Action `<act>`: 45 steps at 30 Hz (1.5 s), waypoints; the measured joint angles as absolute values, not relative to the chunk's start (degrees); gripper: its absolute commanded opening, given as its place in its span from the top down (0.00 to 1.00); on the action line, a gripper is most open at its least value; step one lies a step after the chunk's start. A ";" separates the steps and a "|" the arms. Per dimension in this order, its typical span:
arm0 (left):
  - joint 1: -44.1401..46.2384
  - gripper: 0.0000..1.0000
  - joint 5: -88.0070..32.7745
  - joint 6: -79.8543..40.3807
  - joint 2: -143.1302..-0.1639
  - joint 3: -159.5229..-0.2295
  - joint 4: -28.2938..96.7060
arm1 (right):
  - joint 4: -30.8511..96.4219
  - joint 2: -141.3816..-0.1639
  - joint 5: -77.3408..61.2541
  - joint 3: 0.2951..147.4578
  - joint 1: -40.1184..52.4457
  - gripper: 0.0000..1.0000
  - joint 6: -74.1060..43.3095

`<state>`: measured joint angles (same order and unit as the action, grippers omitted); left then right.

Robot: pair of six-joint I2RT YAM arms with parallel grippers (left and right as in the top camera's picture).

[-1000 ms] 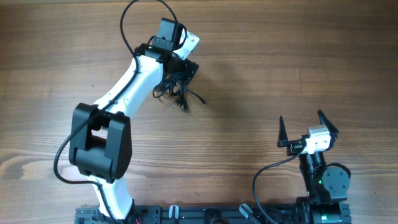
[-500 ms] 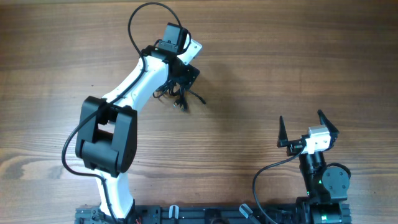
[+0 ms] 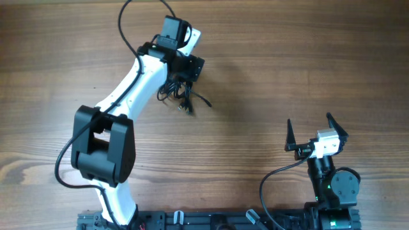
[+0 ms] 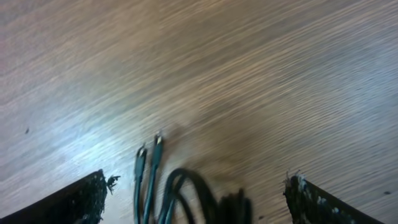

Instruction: Untangle cables

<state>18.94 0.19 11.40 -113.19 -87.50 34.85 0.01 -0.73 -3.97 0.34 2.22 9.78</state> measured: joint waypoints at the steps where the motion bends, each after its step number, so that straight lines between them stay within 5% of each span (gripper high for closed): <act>1: 18.46 0.07 0.19 11.25 -113.19 -87.50 35.73 | 0.01 -0.73 -3.97 0.34 2.22 0.00 9.78; 14: 16.82 0.12 -0.03 11.31 -113.21 -87.50 38.15 | 0.01 -0.73 -3.97 0.34 2.22 0.00 9.78; 29: 21.82 0.30 -4.38 22.46 -114.43 -87.50 37.30 | 0.01 -0.73 -3.97 0.34 2.22 0.00 9.78; 33: 23.05 0.84 -4.36 23.59 -114.43 -87.50 35.81 | 0.01 -0.73 -3.97 0.34 2.22 0.00 9.78; 39: 24.29 0.94 -3.77 24.53 -114.45 -87.50 30.57 | 0.01 -0.73 -3.97 0.34 2.22 0.00 9.78; 41: 24.43 0.88 -2.70 23.86 -114.45 -87.50 29.21 | 0.03 -0.73 -3.97 0.34 2.22 0.00 9.78; 44: 23.92 0.06 -1.26 22.09 -114.45 -87.50 28.45 | 0.03 -0.73 -3.97 0.34 2.22 0.00 9.78; 45: 23.57 0.01 -0.78 21.39 -114.45 -87.50 28.58 | 0.01 -0.73 -3.97 0.34 2.22 0.00 9.78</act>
